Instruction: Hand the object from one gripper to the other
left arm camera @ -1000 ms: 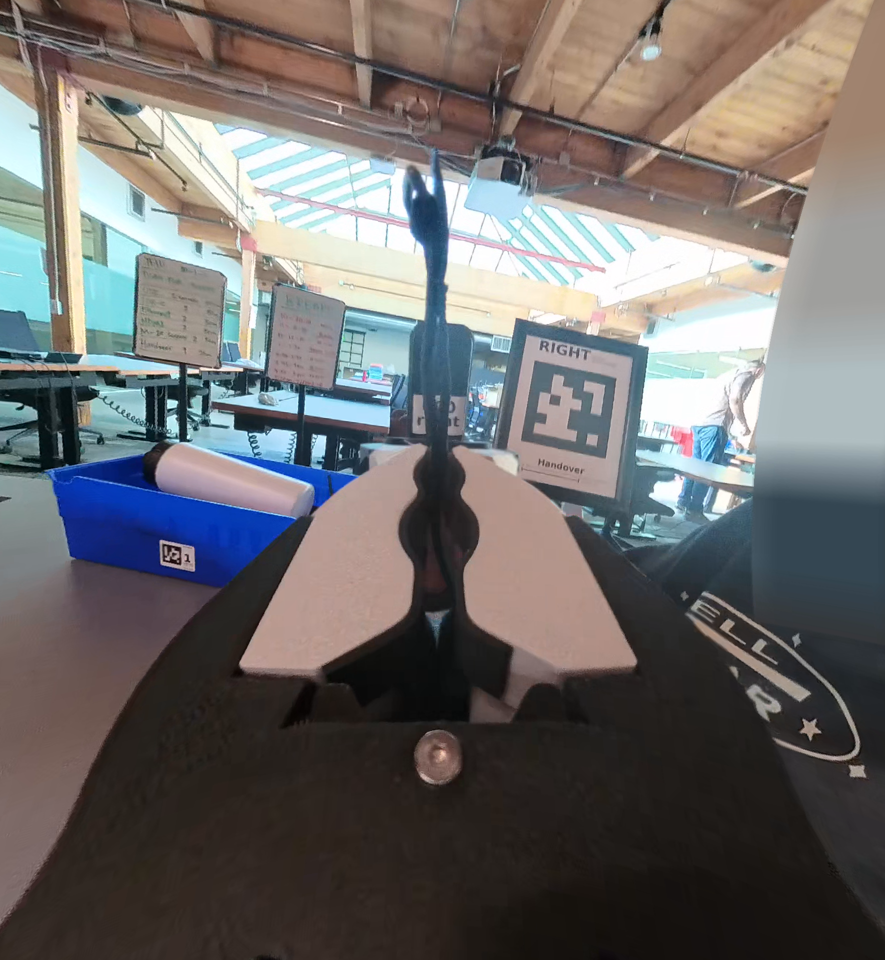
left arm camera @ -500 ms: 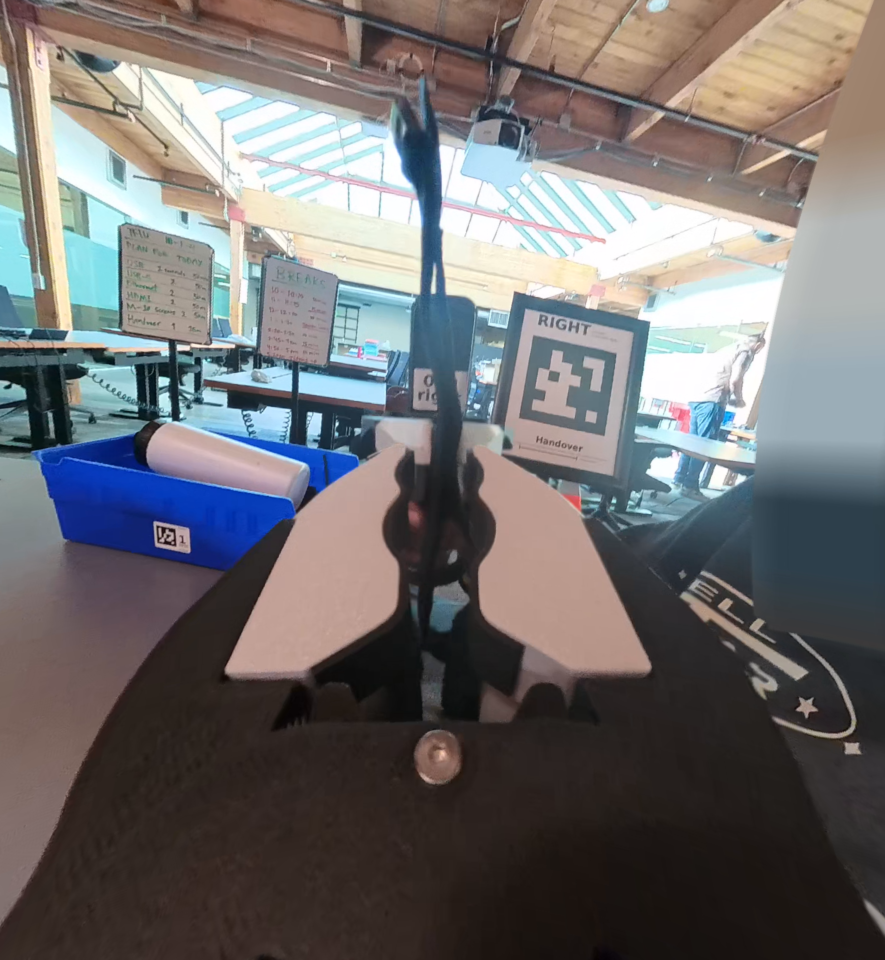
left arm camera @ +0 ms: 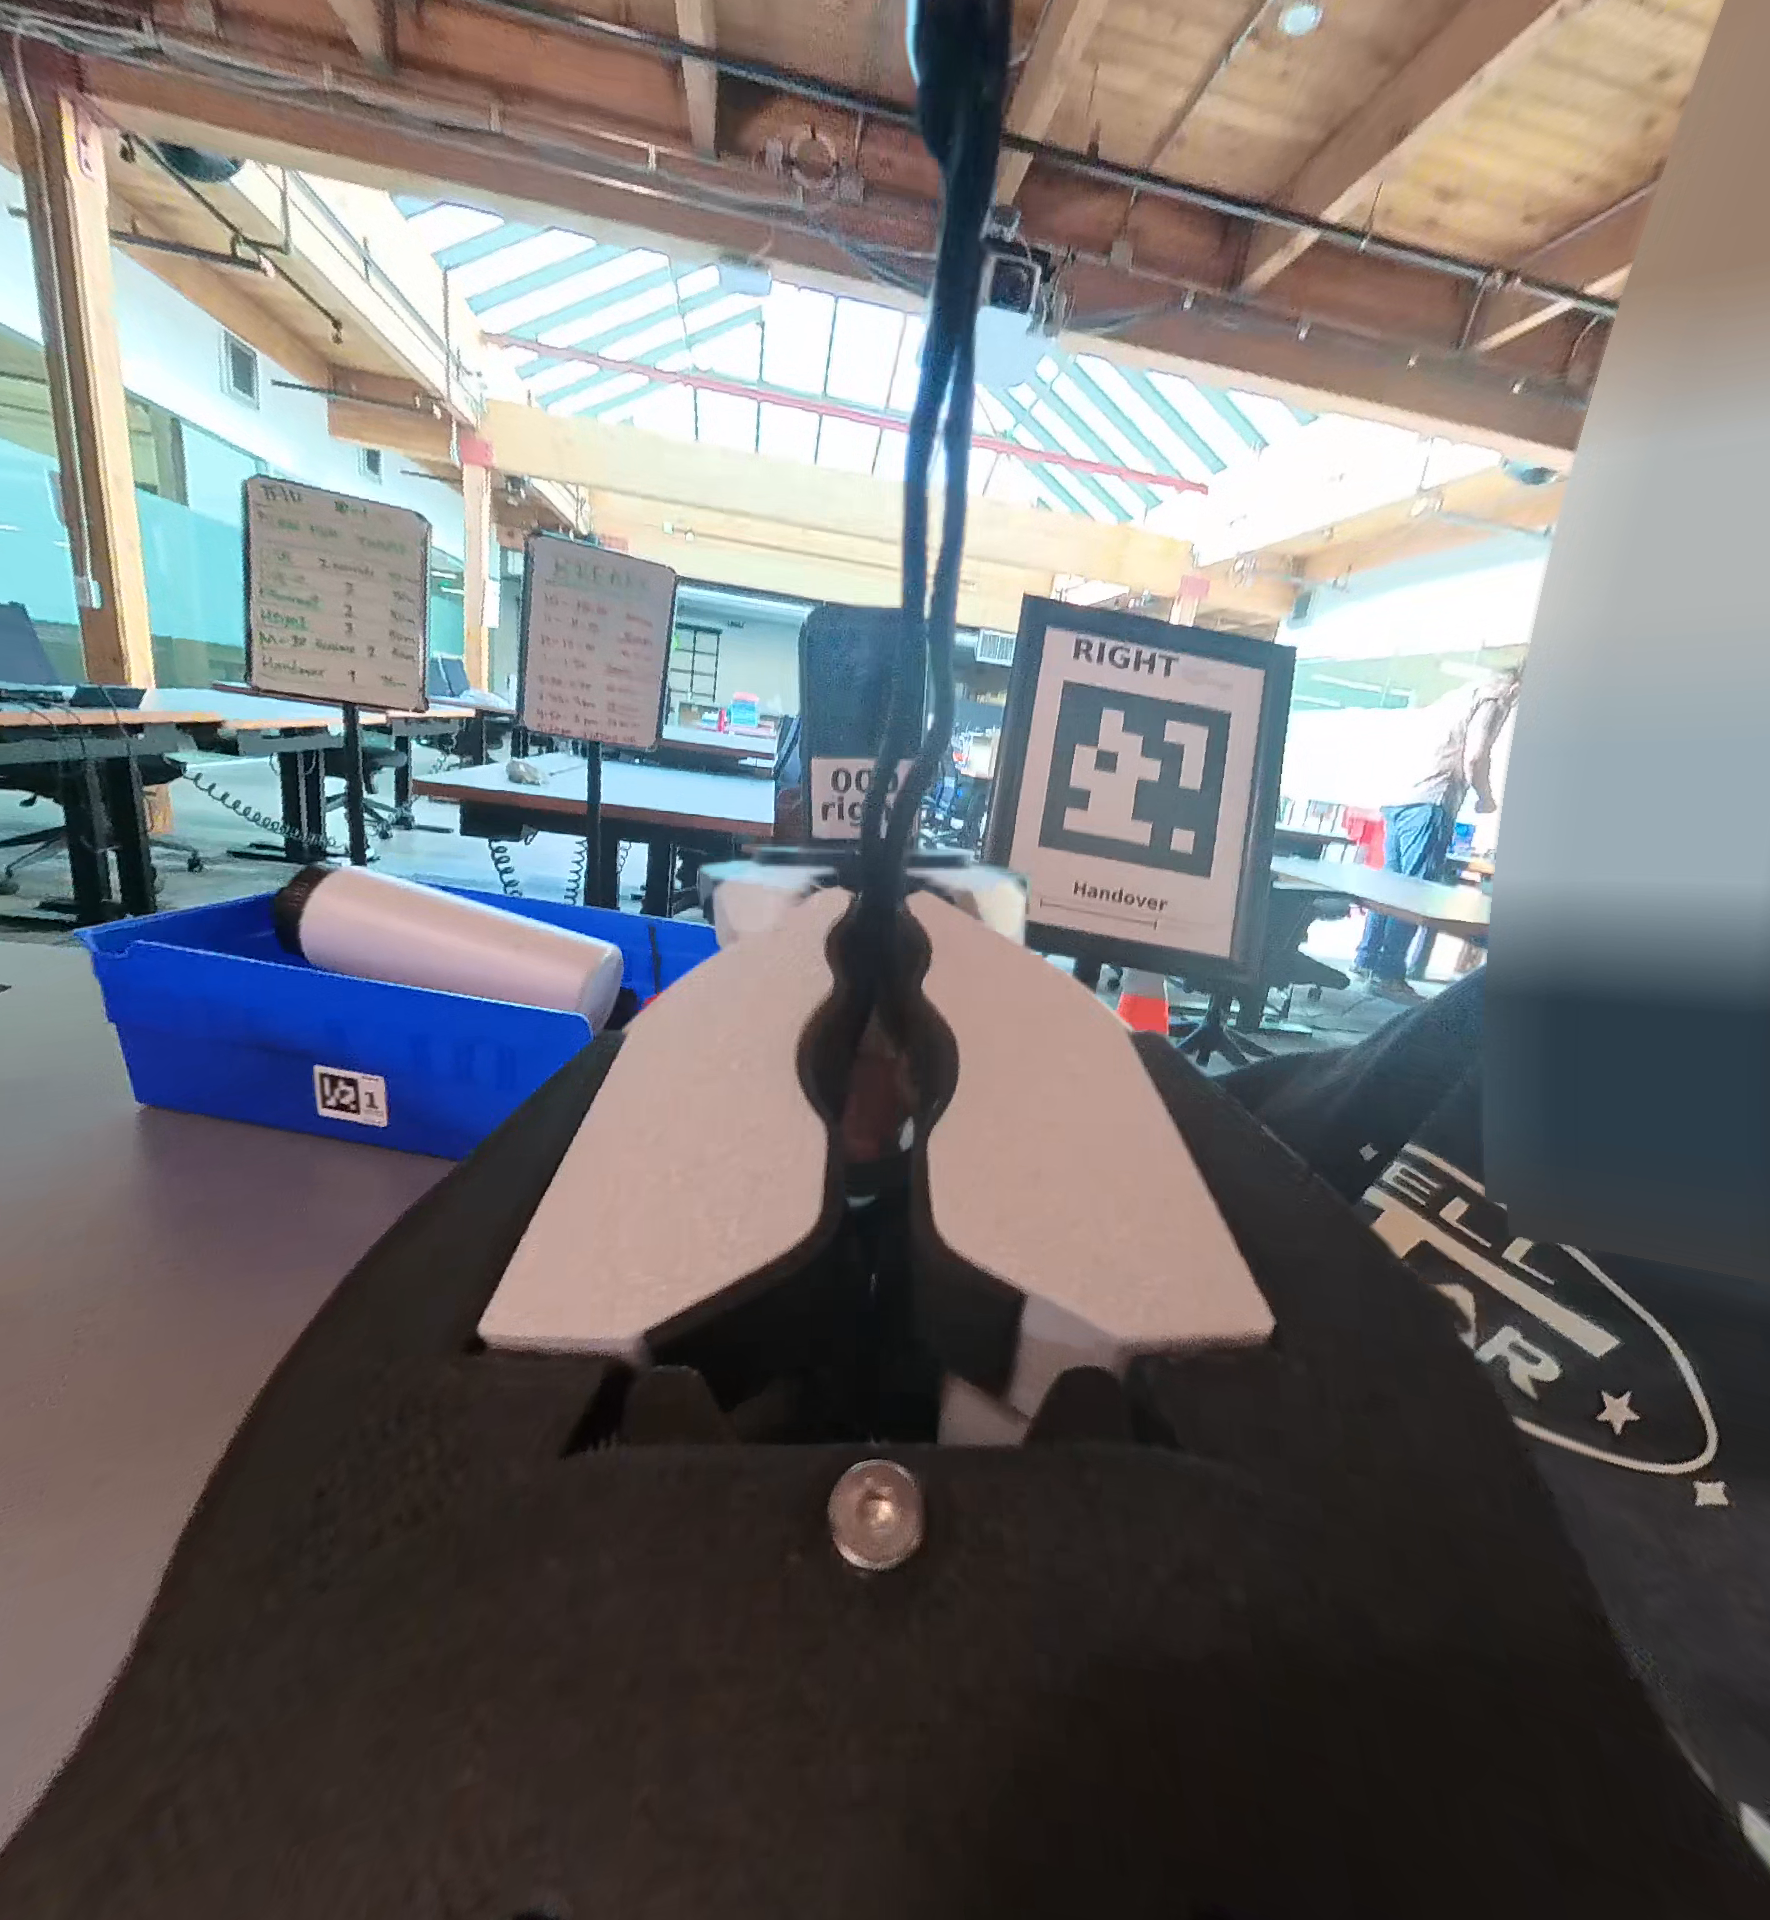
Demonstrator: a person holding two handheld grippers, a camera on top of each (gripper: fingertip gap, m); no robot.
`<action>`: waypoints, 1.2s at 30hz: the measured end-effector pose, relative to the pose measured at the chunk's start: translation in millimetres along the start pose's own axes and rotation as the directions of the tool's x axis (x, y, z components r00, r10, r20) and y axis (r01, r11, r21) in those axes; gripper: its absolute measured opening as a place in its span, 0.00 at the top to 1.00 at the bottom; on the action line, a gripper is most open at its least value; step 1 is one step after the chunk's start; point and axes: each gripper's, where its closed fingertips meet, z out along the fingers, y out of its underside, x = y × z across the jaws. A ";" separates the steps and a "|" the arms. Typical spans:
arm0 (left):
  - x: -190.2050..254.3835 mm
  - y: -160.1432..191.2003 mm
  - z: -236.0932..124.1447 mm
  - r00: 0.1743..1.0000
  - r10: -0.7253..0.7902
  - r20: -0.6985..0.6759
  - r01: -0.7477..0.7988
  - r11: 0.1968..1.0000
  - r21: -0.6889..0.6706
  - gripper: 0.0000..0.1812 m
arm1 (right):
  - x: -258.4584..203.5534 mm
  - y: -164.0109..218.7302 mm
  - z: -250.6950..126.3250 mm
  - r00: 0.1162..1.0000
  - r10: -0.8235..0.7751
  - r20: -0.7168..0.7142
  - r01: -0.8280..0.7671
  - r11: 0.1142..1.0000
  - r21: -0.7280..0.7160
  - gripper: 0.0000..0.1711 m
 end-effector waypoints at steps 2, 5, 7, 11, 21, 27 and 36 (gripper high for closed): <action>0.8 -3.3 -1.6 1.000 -0.008 -0.006 0.008 1.000 0.017 0.97 | -3.2 5.8 3.7 1.000 0.003 0.028 -0.003 1.000 -0.023 0.82; 2.6 -4.4 -1.4 0.999 -0.025 -0.021 0.026 0.999 0.026 0.97 | -4.0 9.2 6.8 0.999 -0.009 0.034 0.010 1.000 -0.030 0.85; 1.1 -3.1 -0.6 1.000 -0.023 -0.011 0.023 0.999 0.024 0.97 | -4.7 8.8 6.4 0.999 -0.008 0.040 0.009 1.000 -0.024 0.88; 1.5 -4.0 0.0 1.000 -0.018 -0.008 0.018 0.999 0.031 0.95 | -3.0 7.0 4.5 0.999 -0.014 0.032 0.014 1.000 -0.017 0.96; -3.4 22.9 10.0 0.999 0.032 0.029 -0.028 0.993 -0.113 0.94 | 5.7 -12.8 -6.0 1.000 0.008 -0.023 -0.006 0.995 0.098 0.97; -3.1 11.6 6.2 0.999 0.026 0.035 -0.024 0.998 -0.060 0.97 | 8.1 -10.5 -6.6 0.999 0.012 -0.033 -0.009 0.997 0.082 0.90; -4.0 -1.4 0.5 0.999 -0.029 0.026 0.029 0.999 0.020 0.96 | 2.7 14.3 5.7 1.000 -0.021 0.004 0.021 0.998 -0.056 0.91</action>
